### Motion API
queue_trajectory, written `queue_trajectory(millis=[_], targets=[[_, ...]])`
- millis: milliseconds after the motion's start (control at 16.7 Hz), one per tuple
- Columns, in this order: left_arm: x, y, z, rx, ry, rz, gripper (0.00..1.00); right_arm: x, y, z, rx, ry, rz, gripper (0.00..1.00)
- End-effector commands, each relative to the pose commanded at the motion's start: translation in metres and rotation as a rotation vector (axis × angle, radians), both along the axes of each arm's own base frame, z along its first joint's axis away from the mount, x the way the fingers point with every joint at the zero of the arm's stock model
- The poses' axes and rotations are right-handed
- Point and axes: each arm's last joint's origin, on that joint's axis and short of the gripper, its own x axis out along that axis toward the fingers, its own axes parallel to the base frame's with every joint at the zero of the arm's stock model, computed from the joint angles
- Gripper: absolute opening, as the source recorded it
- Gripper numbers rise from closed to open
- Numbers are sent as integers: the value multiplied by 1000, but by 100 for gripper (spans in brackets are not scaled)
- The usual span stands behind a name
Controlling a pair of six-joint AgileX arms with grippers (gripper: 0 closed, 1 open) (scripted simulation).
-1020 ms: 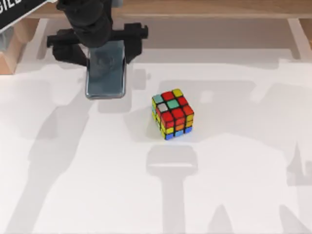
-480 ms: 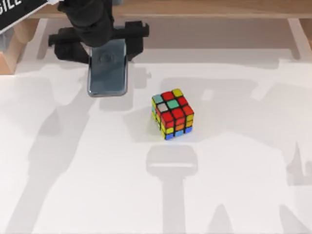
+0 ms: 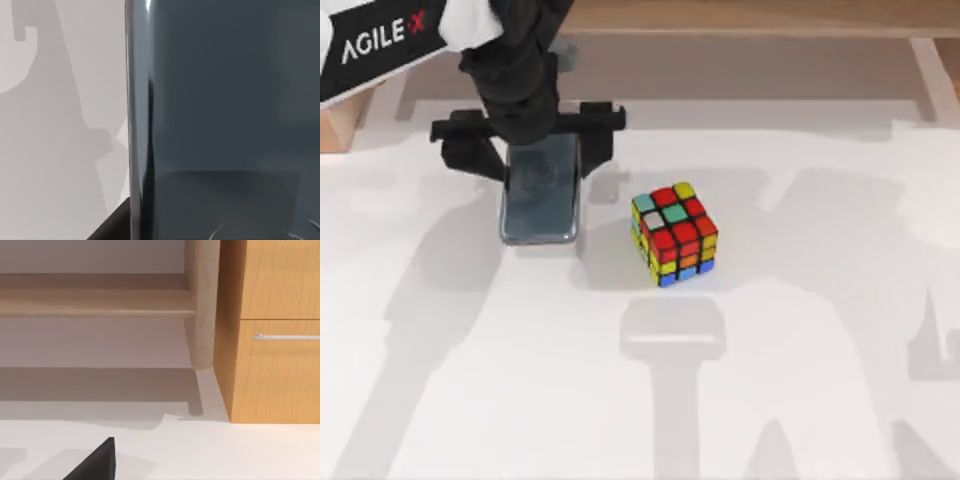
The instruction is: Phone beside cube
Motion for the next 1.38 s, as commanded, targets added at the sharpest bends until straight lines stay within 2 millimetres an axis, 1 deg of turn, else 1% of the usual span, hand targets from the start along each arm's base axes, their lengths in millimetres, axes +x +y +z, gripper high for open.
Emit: queue_trajectory(millis=[300,360,660,1380], targets=[[-6,2,-58,66,149,-1,0,0,0,0,0,0,0,100],[-7,2,-62,71,160,-1,0,0,0,0,0,0,0,100],[-7,2,-62,71,160,-1,0,0,0,0,0,0,0,100],[-7,2,-62,71,160,-1,90,0,0,0,0,0,0,100]])
